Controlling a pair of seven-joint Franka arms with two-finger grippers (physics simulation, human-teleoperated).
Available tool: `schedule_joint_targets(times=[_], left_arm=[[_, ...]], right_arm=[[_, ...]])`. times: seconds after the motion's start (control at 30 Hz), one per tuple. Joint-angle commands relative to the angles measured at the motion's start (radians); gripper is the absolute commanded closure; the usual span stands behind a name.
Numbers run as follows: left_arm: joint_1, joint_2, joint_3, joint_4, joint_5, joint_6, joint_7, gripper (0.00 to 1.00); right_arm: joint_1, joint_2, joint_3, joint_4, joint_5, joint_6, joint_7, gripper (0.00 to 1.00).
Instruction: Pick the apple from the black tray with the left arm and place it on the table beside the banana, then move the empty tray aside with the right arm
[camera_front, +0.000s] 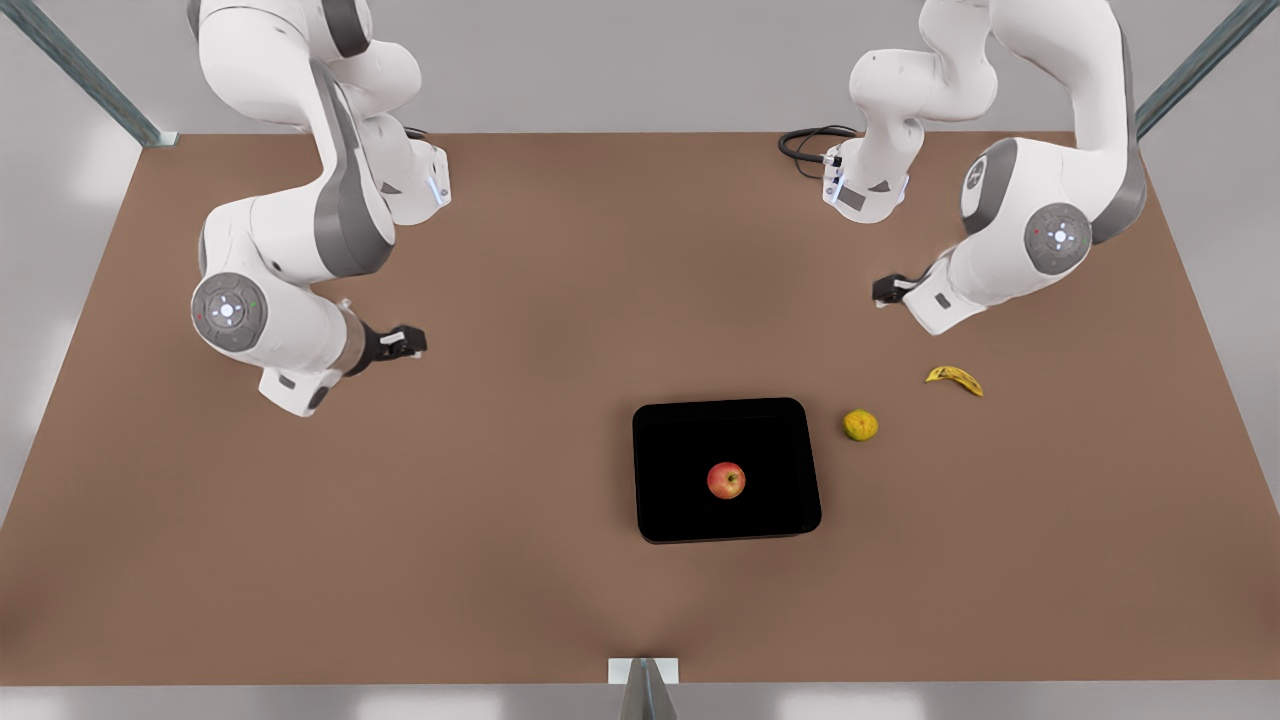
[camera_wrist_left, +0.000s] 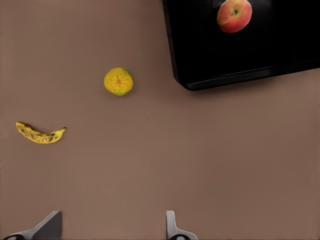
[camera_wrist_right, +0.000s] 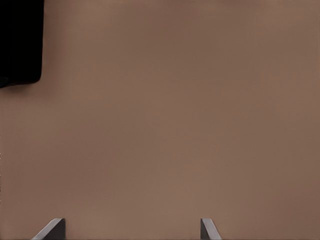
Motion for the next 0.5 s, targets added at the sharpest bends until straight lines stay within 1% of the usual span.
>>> schedule_joint_targets(times=[0.0, 0.03, 0.07, 0.1, 0.13, 0.17, 0.2, 0.23, 0.27, 0.3, 0.33, 0.37, 0.4, 0.47], left_arm=[[0.004, 0.024, -0.001, 0.034, 0.015, 0.064, -0.08, 0.0], [-0.007, 0.039, -0.007, 0.049, 0.017, 0.063, -0.082, 0.0], [-0.059, 0.071, -0.013, 0.085, 0.019, 0.055, -0.034, 0.0], [-0.104, 0.162, -0.015, 0.198, 0.003, 0.046, 0.07, 0.0], [-0.205, 0.266, -0.013, 0.324, 0.019, 0.021, -0.096, 0.0], [-0.26, 0.332, -0.022, 0.369, 0.006, 0.03, -0.46, 0.0], [-0.309, 0.417, -0.061, 0.442, 0.008, 0.032, -0.456, 0.0], [-0.326, 0.459, -0.067, 0.491, 0.002, 0.032, -0.48, 0.0], [-0.326, 0.484, -0.093, 0.531, 0.002, 0.031, -0.485, 0.0], [-0.332, 0.489, -0.096, 0.543, 0.002, 0.024, -0.484, 0.0], [-0.335, 0.513, -0.096, 0.543, -0.05, 0.023, -0.487, 0.0], [-0.34, 0.551, -0.093, 0.545, -0.058, 0.029, -0.513, 0.0], [-0.343, 0.593, -0.091, 0.574, -0.047, 0.064, -0.537, 0.0], [-0.355, 0.656, -0.091, 0.585, -0.02, 0.161, -0.609, 0.0]], right_arm=[[-0.022, 0.011, 0.03, 0.004, -0.001, 0.122, -0.024, 0.0], [-0.231, 0.018, 0.282, 0.016, -0.079, 0.143, -0.028, 0.0], [-0.234, 0.017, 0.291, 0.018, -0.139, 0.144, -0.03, 0.0], [-0.232, 0.017, 0.291, 0.018, -0.139, 0.145, -0.03, 0.0], [-0.223, 0.017, 0.291, 0.018, -0.139, 0.144, -0.028, 0.0], [-0.221, 0.015, 0.291, 0.018, -0.139, 0.145, -0.028, 0.0], [-0.221, 0.015, 0.291, 0.019, -0.139, 0.144, -0.028, 0.0], [-0.22, 0.015, 0.291, 0.021, -0.139, 0.145, -0.028, 0.0], [-0.2, 0.015, 0.29, 0.027, -0.139, 0.144, -0.024, 0.0], [-0.16, 0.014, 0.275, 0.028, -0.139, 0.144, -0.019, 0.0], [-0.091, 0.014, 0.241, 0.039, -0.136, 0.144, -0.015, 0.0], [-0.059, 0.015, 0.242, 0.041, -0.133, 0.147, -0.015, 0.0], [-0.045, 0.015, 0.241, 0.041, -0.133, 0.147, -0.015, 0.0], [-0.047, 0.015, 0.238, 0.041, -0.133, 0.147, -0.016, 0.0]])
